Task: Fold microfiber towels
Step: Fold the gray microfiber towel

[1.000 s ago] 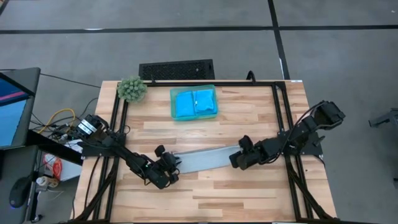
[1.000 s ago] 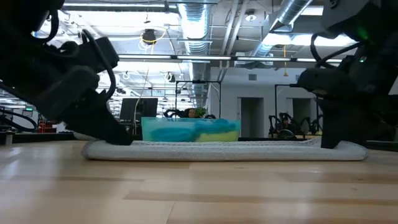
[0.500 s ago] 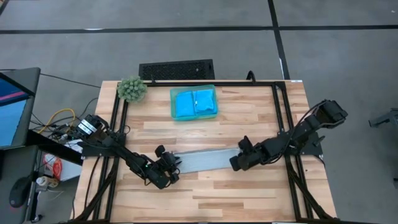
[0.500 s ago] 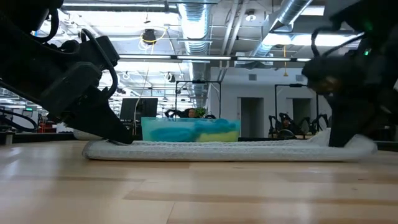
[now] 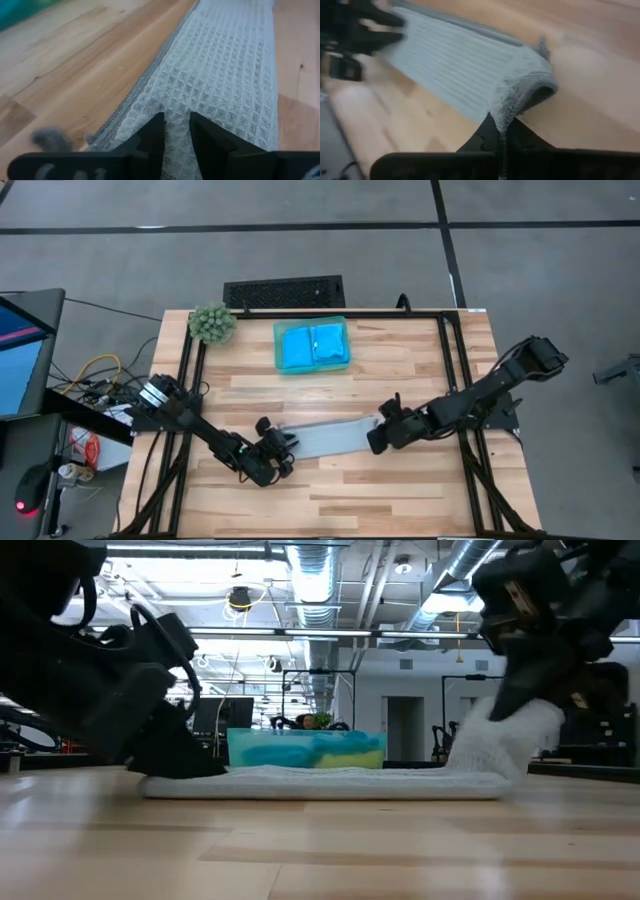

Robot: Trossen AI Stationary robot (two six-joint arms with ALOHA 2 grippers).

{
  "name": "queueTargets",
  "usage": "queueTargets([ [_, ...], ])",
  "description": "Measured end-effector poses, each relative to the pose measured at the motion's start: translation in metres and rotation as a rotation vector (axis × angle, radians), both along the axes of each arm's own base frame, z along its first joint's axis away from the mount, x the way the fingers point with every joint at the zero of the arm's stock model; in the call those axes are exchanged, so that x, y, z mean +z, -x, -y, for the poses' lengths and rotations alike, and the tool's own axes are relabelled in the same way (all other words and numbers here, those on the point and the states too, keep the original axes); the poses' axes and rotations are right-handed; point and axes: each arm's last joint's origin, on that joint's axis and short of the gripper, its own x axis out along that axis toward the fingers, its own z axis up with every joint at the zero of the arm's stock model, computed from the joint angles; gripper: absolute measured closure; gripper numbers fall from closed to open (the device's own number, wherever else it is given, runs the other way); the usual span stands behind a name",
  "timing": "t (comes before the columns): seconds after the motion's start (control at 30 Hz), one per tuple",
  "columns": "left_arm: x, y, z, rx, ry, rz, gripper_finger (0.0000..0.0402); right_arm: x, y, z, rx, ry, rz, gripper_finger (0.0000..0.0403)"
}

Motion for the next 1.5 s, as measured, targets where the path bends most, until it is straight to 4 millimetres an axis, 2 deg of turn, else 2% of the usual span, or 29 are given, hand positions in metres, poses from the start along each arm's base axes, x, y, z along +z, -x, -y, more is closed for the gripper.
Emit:
queueTargets([
  [0.1,-0.005,-0.004,0.003,0.007,-0.005,0.020,0.0315,0.000,-0.008,-0.002,0.030,-0.009,0.055,0.0383],
  [0.43,-0.001,-0.012,0.008,-0.018,0.010,0.027,0.0315,0.010,-0.037,-0.006,0.098,-0.018,0.159,0.0382],
  [0.6,-0.001,-0.012,0.008,-0.015,0.008,0.029,0.0315,0.018,-0.061,-0.013,0.155,-0.006,0.177,0.0375],
  [1.03,0.000,-0.014,0.009,-0.018,0.007,0.053,0.0315,0.016,-0.126,-0.018,0.262,0.031,0.180,0.0371],
  [1.3,0.001,-0.014,0.009,-0.018,0.004,0.059,0.0315,0.007,-0.150,-0.014,0.273,0.056,0.166,0.0369],
  [1.5,0.001,-0.015,0.009,-0.019,0.003,0.057,0.0315,0.012,-0.154,-0.015,0.293,0.055,0.200,0.0365],
])
